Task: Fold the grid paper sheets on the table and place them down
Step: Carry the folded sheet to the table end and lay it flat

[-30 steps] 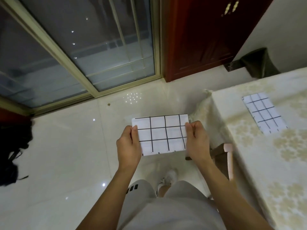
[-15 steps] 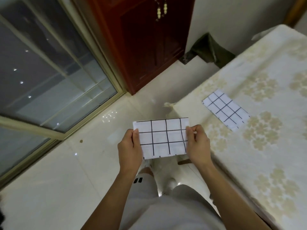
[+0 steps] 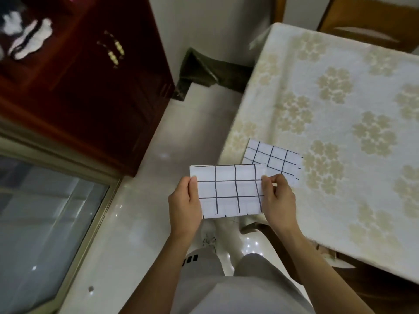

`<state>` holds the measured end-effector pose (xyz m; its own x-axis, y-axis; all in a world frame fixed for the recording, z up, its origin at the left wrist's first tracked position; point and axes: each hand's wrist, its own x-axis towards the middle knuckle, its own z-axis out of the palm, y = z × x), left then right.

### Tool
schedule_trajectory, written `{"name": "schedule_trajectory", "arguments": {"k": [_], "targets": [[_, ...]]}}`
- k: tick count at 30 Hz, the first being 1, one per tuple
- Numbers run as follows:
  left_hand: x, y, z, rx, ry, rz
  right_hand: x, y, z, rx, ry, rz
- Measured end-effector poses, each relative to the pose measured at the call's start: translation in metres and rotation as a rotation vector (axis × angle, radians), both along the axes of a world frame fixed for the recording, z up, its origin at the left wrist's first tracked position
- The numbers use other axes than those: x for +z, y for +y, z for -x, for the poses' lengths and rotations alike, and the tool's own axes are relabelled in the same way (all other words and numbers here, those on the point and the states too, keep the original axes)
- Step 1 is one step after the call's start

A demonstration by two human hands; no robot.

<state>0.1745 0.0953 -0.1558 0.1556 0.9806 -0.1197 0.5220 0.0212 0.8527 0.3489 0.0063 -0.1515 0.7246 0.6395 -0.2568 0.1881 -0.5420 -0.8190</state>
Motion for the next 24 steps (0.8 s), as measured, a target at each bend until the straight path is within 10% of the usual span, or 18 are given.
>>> {"name": "schedule_trajectory", "arguments": {"k": [24], "targets": [[-0.024, 0.075, -0.136, -0.461, 0.029, -0.019, -0.008, 0.003, -0.093, -0.396, -0.082, -0.021]]}}
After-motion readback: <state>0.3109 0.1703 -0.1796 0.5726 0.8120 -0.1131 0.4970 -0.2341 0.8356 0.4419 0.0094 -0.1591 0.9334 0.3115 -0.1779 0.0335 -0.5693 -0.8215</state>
